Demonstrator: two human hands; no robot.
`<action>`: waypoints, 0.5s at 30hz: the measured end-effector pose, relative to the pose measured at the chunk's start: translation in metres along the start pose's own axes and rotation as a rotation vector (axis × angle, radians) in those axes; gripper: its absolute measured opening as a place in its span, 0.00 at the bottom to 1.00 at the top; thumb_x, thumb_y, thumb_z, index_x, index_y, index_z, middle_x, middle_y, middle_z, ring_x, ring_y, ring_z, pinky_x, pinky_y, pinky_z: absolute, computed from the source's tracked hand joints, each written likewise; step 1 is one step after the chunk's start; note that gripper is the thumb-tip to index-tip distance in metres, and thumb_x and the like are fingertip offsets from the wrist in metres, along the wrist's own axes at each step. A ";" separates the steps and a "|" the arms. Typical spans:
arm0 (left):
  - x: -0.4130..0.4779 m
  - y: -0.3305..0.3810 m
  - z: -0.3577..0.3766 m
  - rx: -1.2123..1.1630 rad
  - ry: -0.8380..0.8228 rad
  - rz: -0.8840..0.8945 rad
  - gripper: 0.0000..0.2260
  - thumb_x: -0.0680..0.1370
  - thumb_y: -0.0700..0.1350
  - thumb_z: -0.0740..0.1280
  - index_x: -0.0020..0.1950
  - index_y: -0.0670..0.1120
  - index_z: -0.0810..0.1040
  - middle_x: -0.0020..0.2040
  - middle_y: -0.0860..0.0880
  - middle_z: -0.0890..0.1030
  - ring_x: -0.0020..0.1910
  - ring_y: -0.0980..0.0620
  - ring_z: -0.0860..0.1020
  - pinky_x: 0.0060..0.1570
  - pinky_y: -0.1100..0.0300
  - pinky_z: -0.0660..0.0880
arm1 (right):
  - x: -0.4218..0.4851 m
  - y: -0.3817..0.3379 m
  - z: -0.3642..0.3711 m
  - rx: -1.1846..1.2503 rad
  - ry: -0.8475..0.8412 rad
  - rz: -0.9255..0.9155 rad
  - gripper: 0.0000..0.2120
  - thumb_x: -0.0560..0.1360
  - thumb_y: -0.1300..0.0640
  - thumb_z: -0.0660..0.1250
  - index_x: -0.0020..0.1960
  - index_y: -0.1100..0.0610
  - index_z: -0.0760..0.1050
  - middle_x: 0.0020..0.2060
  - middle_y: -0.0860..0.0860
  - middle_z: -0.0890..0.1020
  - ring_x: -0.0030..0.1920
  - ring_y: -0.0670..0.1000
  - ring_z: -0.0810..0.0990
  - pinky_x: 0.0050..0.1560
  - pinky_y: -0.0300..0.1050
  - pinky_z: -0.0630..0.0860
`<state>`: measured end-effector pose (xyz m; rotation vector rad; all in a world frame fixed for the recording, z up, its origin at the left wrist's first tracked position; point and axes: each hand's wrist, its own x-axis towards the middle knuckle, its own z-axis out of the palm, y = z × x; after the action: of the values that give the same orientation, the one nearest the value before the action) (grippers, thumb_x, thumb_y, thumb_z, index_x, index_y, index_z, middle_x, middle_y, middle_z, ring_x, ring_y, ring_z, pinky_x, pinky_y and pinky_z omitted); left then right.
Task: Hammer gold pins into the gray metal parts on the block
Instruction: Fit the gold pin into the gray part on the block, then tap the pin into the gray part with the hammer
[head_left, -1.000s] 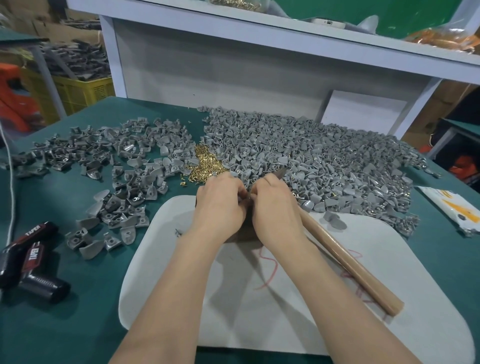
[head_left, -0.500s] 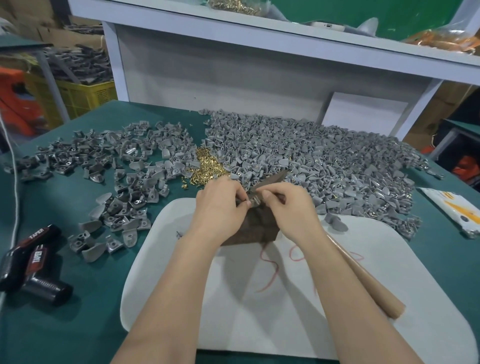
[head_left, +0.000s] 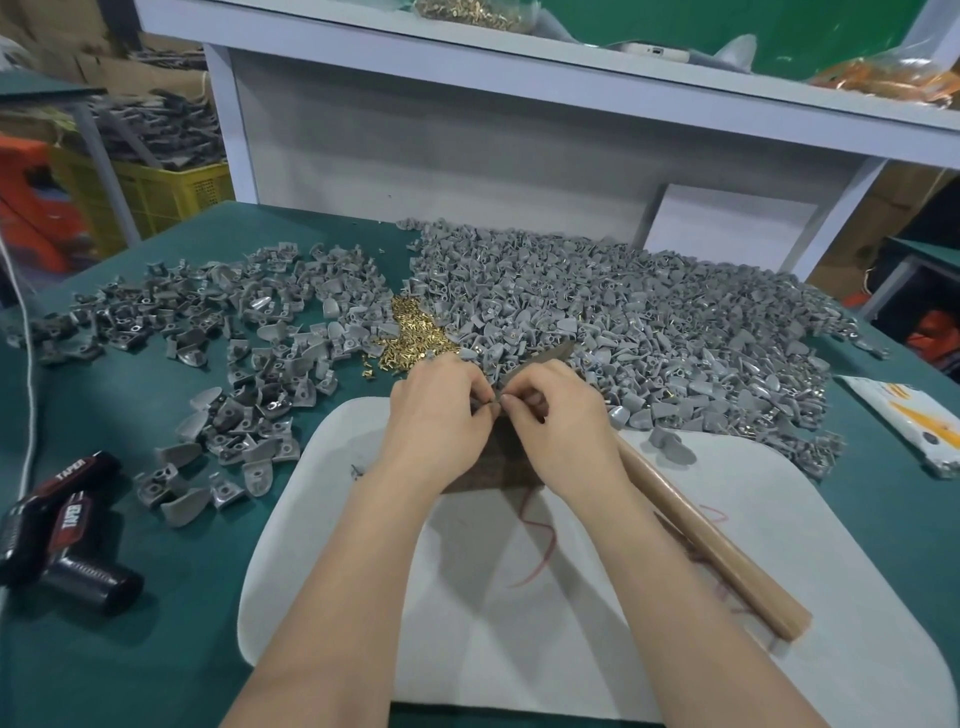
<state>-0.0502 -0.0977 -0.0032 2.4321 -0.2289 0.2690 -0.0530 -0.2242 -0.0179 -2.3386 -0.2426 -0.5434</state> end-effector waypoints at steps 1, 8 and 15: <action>0.000 0.000 0.000 -0.002 0.002 0.001 0.02 0.75 0.45 0.69 0.42 0.50 0.79 0.46 0.53 0.74 0.54 0.47 0.75 0.55 0.49 0.72 | 0.000 0.000 0.000 0.015 0.006 0.007 0.05 0.72 0.65 0.68 0.39 0.56 0.77 0.39 0.49 0.76 0.37 0.46 0.73 0.44 0.42 0.71; -0.001 0.000 0.000 -0.021 0.008 0.014 0.07 0.75 0.44 0.69 0.39 0.52 0.73 0.45 0.54 0.72 0.55 0.47 0.74 0.56 0.48 0.71 | 0.006 0.001 0.000 -0.006 -0.037 0.101 0.07 0.73 0.61 0.68 0.38 0.52 0.76 0.41 0.49 0.78 0.40 0.45 0.74 0.47 0.38 0.70; 0.000 0.000 0.001 -0.009 0.000 0.019 0.06 0.75 0.44 0.69 0.40 0.52 0.73 0.47 0.54 0.72 0.55 0.47 0.73 0.56 0.49 0.70 | 0.013 -0.003 -0.006 -0.109 -0.126 0.165 0.03 0.74 0.57 0.67 0.43 0.52 0.78 0.43 0.48 0.79 0.43 0.47 0.74 0.44 0.37 0.68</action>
<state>-0.0496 -0.0982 -0.0042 2.4223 -0.2526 0.2759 -0.0438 -0.2258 -0.0064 -2.4749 -0.0781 -0.3373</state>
